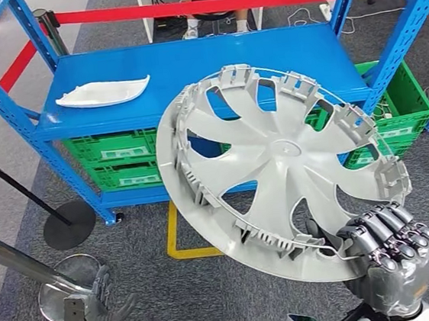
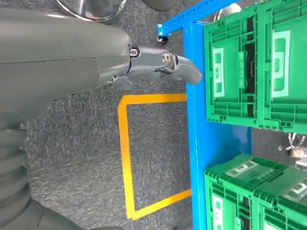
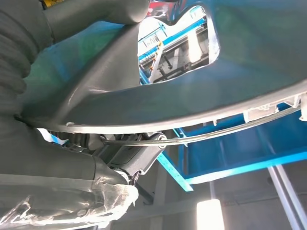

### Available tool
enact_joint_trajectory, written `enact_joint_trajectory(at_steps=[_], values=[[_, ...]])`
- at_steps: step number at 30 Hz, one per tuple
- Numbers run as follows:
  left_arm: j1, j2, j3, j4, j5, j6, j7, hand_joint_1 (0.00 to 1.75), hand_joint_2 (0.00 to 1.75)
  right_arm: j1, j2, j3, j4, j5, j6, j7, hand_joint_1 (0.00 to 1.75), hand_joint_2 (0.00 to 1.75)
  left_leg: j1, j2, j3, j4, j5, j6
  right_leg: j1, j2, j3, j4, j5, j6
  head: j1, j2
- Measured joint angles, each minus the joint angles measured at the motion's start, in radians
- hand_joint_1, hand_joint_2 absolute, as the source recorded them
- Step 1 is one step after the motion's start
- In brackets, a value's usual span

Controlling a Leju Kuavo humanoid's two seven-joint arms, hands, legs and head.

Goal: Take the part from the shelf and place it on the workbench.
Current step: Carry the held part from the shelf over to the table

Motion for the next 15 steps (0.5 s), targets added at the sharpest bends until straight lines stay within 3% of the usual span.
enact_joint_trajectory(at_steps=[2,3,5,7,8,9,10,12,14,15], values=[[0.000,0.000,-0.001,0.006,0.000,0.003,0.000,0.00,1.75,0.004,0.003,0.000,0.000,0.004,0.000,0.000,1.75,1.75,-0.001,0.001,-0.012,-0.009,0.004,0.019,-0.002,0.001,-0.012,0.001,0.012,0.013,0.000,0.000],[0.000,0.000,-0.002,0.009,0.000,0.006,0.000,0.00,1.75,0.006,0.004,0.000,0.000,0.005,0.000,0.000,1.75,1.75,-0.001,0.003,-0.022,-0.008,0.012,0.030,-0.004,0.001,-0.022,0.009,-0.001,0.018,0.001,0.000],[-0.003,0.001,-0.003,0.014,-0.001,0.010,0.000,0.00,1.75,0.010,0.004,-0.001,0.000,0.005,0.000,0.000,1.75,1.75,-0.001,0.007,-0.044,-0.008,0.032,0.046,-0.006,0.001,-0.049,0.078,-0.079,0.025,0.005,0.000],[-0.007,0.002,-0.004,0.017,-0.002,0.013,0.000,0.00,1.75,0.011,0.004,-0.001,0.000,0.005,0.000,0.000,1.75,1.75,-0.004,0.008,-0.067,-0.007,0.052,0.052,-0.005,0.001,-0.076,0.208,-0.168,0.030,0.010,0.000],[-0.009,0.002,-0.004,0.019,-0.004,0.013,0.000,0.00,1.75,0.012,0.004,-0.001,0.000,0.005,0.000,0.000,1.75,1.75,-0.006,0.009,-0.079,-0.007,0.062,0.053,-0.005,0.001,-0.081,0.261,-0.185,0.031,0.011,0.000],[-0.011,0.002,-0.004,0.021,-0.005,0.013,0.000,0.00,1.75,0.013,0.004,-0.001,0.000,0.004,0.000,0.000,1.75,1.75,-0.007,0.010,-0.091,-0.006,0.072,0.052,-0.005,0.001,-0.074,0.288,-0.177,0.031,0.012,0.000],[-0.012,0.002,-0.004,0.023,-0.007,0.014,0.000,0.00,1.75,0.014,0.004,-0.001,0.000,0.004,0.000,0.000,1.75,1.75,-0.008,0.010,-0.103,-0.006,0.081,0.051,-0.005,0.001,-0.051,0.279,-0.151,0.029,0.012,0.000],[-0.015,0.003,-0.005,0.025,-0.008,0.015,0.000,0.00,1.75,0.016,0.004,-0.001,0.000,0.005,0.000,0.000,1.75,1.75,-0.009,0.010,-0.124,-0.005,0.098,0.045,-0.004,0.001,0.040,0.164,-0.102,0.025,0.012,0.000],[-0.019,0.004,-0.007,0.027,-0.009,0.016,0.000,0.00,1.75,0.016,0.005,-0.001,0.000,0.005,0.000,0.000,1.75,1.75,-0.011,0.010,-0.138,-0.003,0.116,0.035,-0.002,0.002,0.136,0.019,-0.108,0.020,0.011,0.000],[-0.021,0.004,-0.008,0.028,-0.009,0.016,0.000,0.00,1.75,0.017,0.006,-0.001,0.000,0.006,0.000,0.000,1.75,1.75,-0.012,0.010,-0.143,-0.003,0.125,0.030,0.000,0.003,0.158,-0.021,-0.118,0.018,0.011,0.000]])
